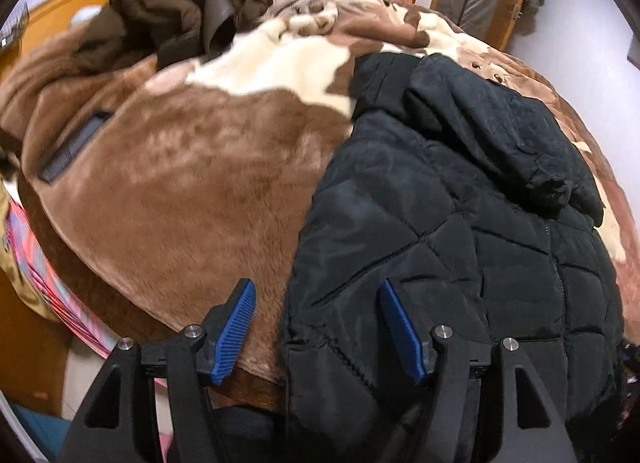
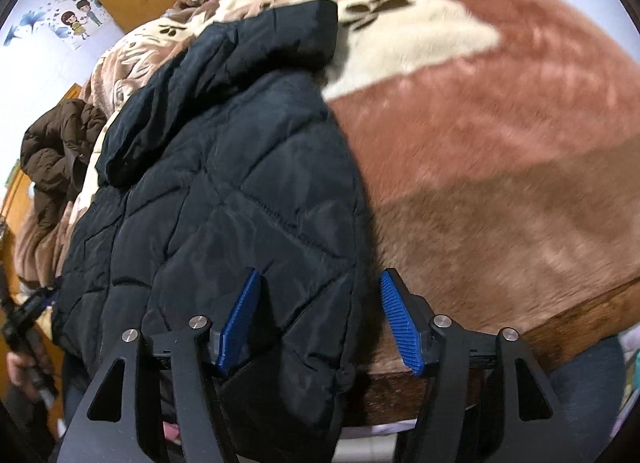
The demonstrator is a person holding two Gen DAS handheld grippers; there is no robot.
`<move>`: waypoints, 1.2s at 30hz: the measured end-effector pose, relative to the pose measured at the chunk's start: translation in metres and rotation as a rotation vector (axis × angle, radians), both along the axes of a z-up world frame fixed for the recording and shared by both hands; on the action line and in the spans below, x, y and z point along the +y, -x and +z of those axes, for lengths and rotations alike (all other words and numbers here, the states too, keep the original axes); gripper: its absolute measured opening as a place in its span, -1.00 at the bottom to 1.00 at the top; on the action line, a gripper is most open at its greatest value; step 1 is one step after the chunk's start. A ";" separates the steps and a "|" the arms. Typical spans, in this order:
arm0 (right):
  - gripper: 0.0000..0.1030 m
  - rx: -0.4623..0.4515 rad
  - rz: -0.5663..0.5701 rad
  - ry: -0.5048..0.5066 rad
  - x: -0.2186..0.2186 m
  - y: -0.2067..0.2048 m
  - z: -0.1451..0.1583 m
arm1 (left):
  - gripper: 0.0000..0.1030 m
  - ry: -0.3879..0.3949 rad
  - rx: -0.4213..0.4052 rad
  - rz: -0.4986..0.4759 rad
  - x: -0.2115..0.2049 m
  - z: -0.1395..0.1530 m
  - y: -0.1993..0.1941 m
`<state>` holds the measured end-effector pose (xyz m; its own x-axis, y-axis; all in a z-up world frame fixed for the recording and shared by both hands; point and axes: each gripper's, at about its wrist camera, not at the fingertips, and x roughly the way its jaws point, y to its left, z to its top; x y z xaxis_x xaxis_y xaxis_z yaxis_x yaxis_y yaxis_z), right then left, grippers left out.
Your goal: Fold large clothes
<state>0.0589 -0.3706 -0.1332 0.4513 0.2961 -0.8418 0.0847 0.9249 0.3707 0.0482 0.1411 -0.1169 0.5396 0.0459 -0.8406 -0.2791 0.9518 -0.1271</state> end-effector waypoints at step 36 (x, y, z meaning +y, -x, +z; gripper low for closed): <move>-0.68 -0.203 0.213 -0.211 0.021 0.019 0.092 | -0.67 0.227 -0.227 -0.147 -0.026 0.086 0.019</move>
<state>0.0396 -0.3496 -0.0415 0.5128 0.5590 -0.6516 -0.1962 0.8152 0.5449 0.0296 0.1149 -0.0311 0.7007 -0.2204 -0.6785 -0.0817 0.9200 -0.3833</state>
